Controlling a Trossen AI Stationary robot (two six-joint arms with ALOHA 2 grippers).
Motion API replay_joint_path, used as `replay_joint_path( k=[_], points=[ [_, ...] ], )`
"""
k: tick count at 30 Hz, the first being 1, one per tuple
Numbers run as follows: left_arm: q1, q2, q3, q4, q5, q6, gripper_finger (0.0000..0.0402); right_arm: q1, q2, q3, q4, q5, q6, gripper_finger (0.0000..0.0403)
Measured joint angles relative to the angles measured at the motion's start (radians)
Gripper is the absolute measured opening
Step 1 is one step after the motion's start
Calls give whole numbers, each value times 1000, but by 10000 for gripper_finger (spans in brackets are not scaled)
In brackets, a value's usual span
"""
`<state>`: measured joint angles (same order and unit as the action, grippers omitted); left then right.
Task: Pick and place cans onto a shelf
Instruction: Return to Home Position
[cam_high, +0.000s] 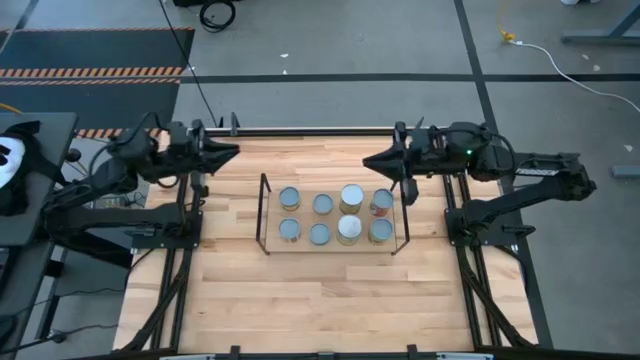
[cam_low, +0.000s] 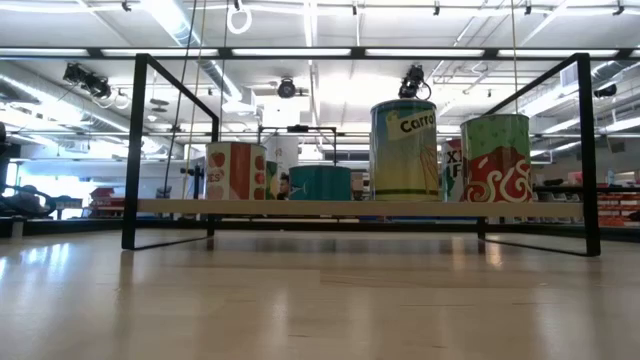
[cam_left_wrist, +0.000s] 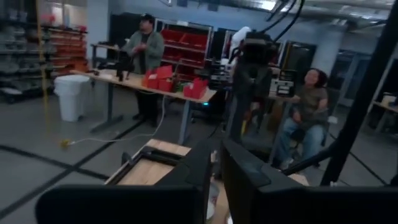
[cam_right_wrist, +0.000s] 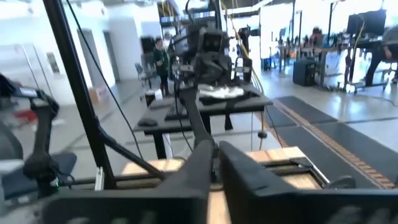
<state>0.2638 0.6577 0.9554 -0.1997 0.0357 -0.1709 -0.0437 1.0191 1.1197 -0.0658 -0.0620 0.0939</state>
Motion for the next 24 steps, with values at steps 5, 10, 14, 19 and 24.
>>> replay_joint_path(
  k=[5,10,14,19,24],
  points=[
    [2,-45,0,-103,-26,42,32,0,-63,-111,96,-1,92,21],
    [1,-43,0,-139,-45,-12,37,0,-78,-179,89,-9,116,64],
    [0,-34,-1,-184,-18,0,42,2,-63,-202,100,-10,163,76],
    [1,-63,-84,-8,109,33,41,10,-56,-274,181,-26,58,77],
    [1,-121,-190,147,118,39,40,22,-63,-339,206,-151,-34,77]
  ],
)
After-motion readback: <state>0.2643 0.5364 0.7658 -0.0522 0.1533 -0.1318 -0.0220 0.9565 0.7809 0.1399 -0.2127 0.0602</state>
